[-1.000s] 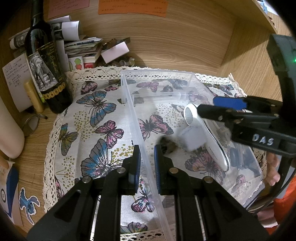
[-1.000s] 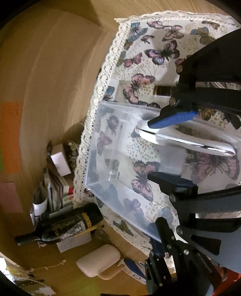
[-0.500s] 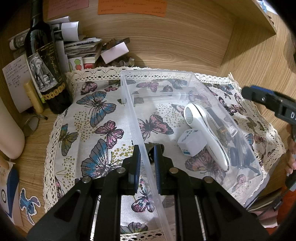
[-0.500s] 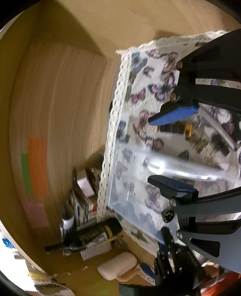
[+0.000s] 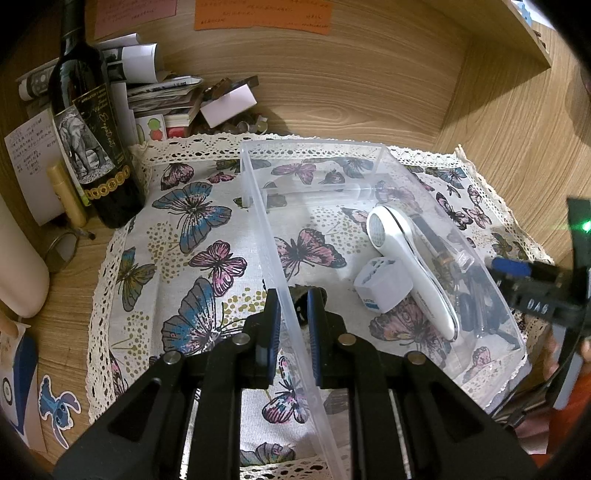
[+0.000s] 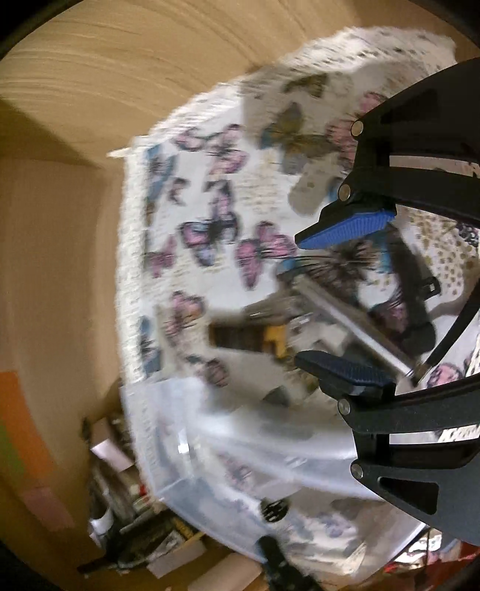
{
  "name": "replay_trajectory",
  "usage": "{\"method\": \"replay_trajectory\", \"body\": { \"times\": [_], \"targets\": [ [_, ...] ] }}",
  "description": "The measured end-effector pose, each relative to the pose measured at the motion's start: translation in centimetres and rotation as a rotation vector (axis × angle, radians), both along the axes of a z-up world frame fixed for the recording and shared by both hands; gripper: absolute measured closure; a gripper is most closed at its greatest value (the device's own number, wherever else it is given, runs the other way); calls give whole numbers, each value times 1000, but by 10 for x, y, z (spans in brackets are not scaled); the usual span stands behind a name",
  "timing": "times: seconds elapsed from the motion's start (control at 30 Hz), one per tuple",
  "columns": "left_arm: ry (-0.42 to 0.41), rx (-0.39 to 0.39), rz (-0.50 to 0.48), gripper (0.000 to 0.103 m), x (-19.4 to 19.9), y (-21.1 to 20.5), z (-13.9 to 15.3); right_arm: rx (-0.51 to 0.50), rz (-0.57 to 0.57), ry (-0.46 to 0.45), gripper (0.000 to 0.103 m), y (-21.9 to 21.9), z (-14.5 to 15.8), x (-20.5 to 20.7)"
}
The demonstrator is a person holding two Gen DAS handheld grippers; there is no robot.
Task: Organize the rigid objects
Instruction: 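Grasp the silver metal tube with the right gripper and lift it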
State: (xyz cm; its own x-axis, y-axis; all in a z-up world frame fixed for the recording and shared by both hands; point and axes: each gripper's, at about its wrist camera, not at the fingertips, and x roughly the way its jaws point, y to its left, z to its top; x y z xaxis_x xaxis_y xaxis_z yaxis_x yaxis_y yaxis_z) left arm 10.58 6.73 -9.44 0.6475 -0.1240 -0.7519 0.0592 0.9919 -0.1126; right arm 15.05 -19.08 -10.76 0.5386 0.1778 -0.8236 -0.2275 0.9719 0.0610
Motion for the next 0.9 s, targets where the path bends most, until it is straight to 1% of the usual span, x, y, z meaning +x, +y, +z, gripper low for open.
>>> {"method": "replay_trajectory", "body": {
  "times": [0.03,0.1,0.13,0.23,0.27,0.33,0.43,0.57,0.9],
  "targets": [
    [0,0,0,90,0,0,0,5,0,17,52,-1,-6,-1],
    [0,0,1,90,0,0,0,8,8,50,62,-3,-15,-3],
    [0,1,0,90,-1,0,0,18,17,59,64,-3,-19,-3],
    [0,0,0,90,-1,0,0,-11,22,33,77,-1,-20,-5],
    [0,-1,0,90,-1,0,0,-14,23,28,83,0,-21,-5],
    [-1,-1,0,90,0,0,0,-24,18,13,87,0,-22,-3],
    [0,1,-1,90,-1,0,0,-15,7,3,89,0,-21,1],
    [-1,1,-1,90,-1,0,0,12,-10,-23,89,-5,-12,5],
    [-1,0,-2,90,-1,1,0,31,2,-166,89,-1,35,3]
  ]
}}
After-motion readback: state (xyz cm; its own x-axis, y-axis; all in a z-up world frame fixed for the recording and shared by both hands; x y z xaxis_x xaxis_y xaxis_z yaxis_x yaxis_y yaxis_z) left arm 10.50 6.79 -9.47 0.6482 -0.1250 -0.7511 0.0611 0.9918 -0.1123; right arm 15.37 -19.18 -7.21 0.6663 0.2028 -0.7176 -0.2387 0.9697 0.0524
